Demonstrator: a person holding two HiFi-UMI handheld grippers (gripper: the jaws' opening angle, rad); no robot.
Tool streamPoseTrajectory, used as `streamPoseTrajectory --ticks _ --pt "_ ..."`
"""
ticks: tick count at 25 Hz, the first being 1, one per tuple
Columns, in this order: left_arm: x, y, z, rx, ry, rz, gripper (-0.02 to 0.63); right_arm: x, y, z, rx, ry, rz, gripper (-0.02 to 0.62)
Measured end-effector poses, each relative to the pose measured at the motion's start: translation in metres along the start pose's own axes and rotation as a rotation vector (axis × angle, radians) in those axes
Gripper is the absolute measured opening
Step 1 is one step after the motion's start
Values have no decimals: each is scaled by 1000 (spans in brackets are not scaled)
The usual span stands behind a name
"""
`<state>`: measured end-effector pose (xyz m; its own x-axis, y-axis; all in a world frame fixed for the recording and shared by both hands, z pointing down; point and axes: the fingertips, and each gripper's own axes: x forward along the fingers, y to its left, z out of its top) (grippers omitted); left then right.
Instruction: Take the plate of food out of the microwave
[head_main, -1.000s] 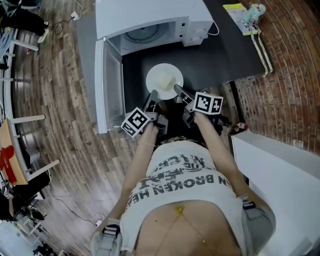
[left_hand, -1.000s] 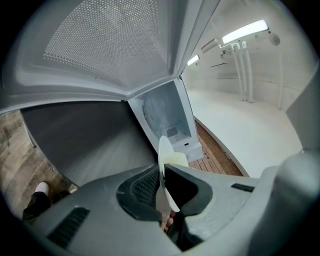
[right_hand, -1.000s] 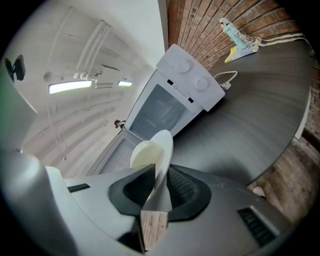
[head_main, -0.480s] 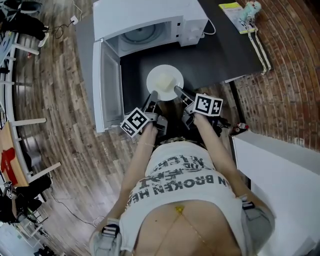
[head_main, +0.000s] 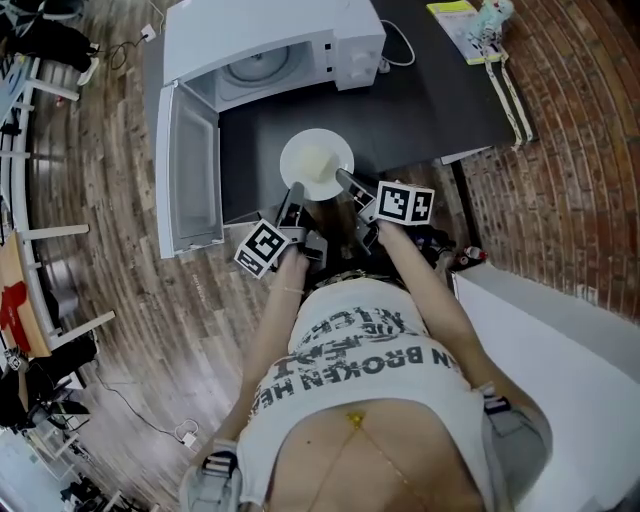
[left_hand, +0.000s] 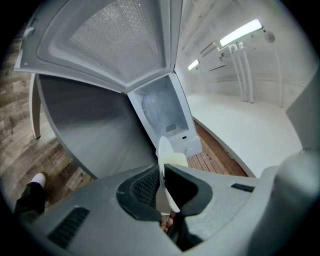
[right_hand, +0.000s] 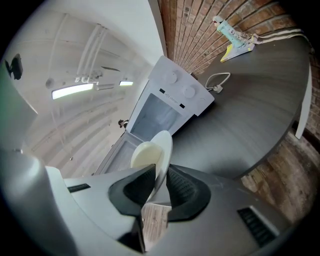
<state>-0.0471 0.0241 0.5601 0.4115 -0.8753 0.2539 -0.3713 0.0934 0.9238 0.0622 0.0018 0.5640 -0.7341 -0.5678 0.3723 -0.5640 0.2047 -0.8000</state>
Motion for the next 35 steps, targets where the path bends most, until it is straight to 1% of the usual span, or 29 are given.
streamPoseTrajectory --ticks 4,13,24,29,35 --pt "-1 -4 -18 -13 -27 18 31 -15 -9 1 2 27 17 66" --pt "-12 -18 -50 -4 -88 38 31 -44 -15 -1 -25 70 57 66" --pt "-44 -24 -99 -16 -161 67 31 -85 -22 -23 -31 138 101 63" --pt "-52 -25 -107 -22 -189 69 32 -92 -21 -29 -37 156 117 60" --pt "-52 -28 -98 -15 -186 58 31 -89 -14 -25 -36 148 125 60"
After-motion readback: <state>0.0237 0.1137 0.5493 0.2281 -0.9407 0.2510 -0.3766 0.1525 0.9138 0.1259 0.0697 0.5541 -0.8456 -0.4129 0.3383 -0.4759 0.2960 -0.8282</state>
